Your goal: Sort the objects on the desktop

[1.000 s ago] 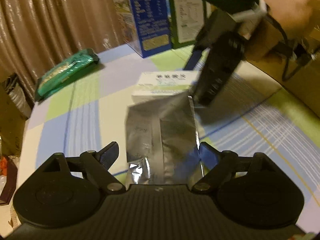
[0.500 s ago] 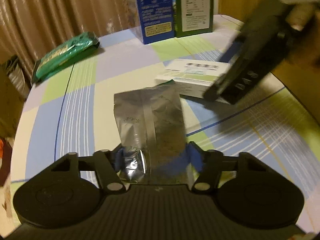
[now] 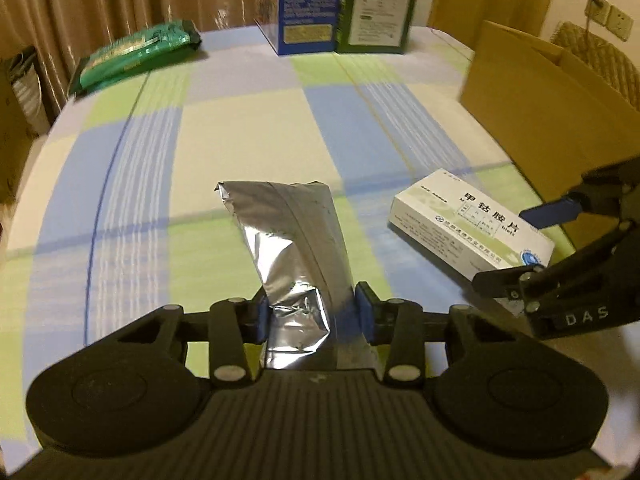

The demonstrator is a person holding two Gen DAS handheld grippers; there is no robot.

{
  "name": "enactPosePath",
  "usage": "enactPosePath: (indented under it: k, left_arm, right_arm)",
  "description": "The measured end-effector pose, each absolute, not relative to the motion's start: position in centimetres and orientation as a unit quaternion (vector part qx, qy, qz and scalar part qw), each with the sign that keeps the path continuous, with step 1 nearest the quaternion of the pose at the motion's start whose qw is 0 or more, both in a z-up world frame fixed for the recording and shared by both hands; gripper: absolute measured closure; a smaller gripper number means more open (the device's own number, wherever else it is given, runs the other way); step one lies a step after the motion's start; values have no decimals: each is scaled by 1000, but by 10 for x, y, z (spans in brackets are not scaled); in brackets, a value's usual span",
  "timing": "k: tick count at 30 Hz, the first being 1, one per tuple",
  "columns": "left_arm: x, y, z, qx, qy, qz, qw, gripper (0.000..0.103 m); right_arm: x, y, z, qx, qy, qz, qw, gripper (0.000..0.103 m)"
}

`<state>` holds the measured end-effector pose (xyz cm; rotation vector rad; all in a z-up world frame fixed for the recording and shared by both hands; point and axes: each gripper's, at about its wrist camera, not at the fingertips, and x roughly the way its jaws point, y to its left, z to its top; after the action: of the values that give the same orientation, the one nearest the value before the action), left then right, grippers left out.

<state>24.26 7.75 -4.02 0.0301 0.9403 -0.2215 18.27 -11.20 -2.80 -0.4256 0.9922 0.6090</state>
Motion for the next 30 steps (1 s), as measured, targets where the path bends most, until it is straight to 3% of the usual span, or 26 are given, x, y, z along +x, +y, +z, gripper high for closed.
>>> enactPosePath:
  k: [7,11,19,30]
  left_arm:
    - [177,66,-36,6,450,-107,886,63]
    - [160,70,-35,-15,447,-93,890,32]
    - [180,88,-46,-74,475,-83,873,32]
    - [201,73,-50,-36,495,-90,864,35]
  right_arm:
    - [144,-148,-32,-167,432,272,844,34]
    - [144,-153,-27,-146,422,282,849,30]
    - [152,-159,-39,-117,439,281,845,24]
    - [154,-151,-49,-129,434,283,846,24]
